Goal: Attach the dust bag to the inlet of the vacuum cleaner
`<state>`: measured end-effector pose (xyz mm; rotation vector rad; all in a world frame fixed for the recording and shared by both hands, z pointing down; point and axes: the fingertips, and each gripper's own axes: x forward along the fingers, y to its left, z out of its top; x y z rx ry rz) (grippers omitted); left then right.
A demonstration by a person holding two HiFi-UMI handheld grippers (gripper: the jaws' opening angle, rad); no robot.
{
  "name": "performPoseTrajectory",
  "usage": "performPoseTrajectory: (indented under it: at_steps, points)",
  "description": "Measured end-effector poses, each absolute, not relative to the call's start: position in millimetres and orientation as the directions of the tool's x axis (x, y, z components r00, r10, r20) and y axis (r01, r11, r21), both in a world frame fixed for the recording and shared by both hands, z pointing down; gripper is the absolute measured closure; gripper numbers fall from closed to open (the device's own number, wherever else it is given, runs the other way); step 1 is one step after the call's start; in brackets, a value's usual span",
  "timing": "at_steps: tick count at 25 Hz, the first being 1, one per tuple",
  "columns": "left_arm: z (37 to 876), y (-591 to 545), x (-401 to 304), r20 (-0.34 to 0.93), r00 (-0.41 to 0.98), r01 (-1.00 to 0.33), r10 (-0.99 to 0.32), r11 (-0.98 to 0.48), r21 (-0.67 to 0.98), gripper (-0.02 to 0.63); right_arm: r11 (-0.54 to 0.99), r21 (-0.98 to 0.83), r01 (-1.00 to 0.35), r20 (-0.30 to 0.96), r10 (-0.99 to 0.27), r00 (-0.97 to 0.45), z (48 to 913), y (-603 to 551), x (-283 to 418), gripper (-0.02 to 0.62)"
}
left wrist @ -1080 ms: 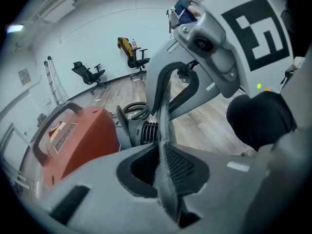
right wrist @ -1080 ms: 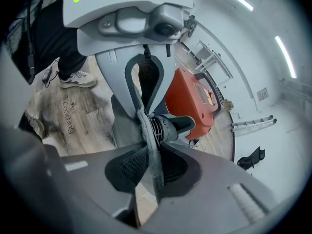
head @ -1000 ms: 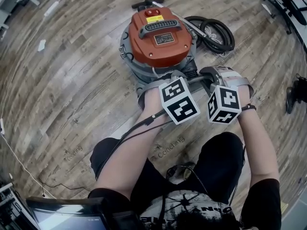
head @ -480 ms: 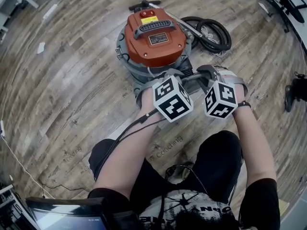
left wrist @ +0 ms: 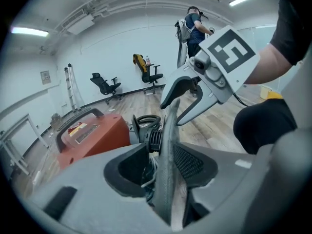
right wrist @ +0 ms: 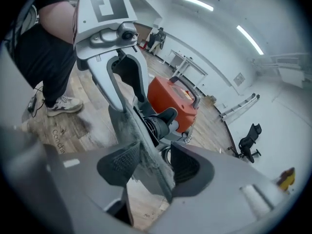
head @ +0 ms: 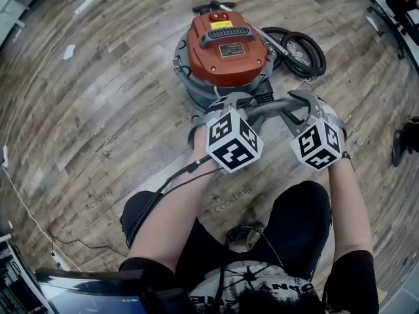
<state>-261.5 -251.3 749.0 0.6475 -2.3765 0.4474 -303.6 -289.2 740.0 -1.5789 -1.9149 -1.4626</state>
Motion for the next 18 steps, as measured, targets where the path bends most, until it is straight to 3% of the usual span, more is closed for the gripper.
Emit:
performPoseTrajectory:
  at_steps: [3, 6, 9, 11, 18]
  points:
    - [727, -254, -255, 0.576, -0.731, -0.536, -0.367, 0.83, -0.152, 0.427, 0.002, 0.5, 0.866, 0.638, 0.675, -0.37, 715, -291, -296, 0.39]
    - [701, -252, -247, 0.467, -0.794, -0.514, -0.388, 0.839, -0.178, 0.508, 0.118, 0.414, 0.902, 0.518, 0.785, -0.34, 684, -290, -283, 0.416]
    - [677, -250, -239, 0.361, -0.836, -0.487, -0.414, 0.862, -0.139, 0.593, 0.157, 0.324, 0.933, 0.367, 0.888, -0.277, 653, -281, -265, 0.505]
    - [665, -248, -234, 0.312, -0.851, -0.473, -0.422, 0.875, -0.106, 0.603, 0.177, 0.255, 0.951, 0.277, 0.928, -0.247, 637, -275, -256, 0.568]
    - [654, -239, -217, 0.282, -0.861, -0.458, -0.424, 0.887, -0.064, 0.603, 0.177, 0.121, 0.977, 0.259, 0.944, -0.204, 654, -261, -242, 0.589]
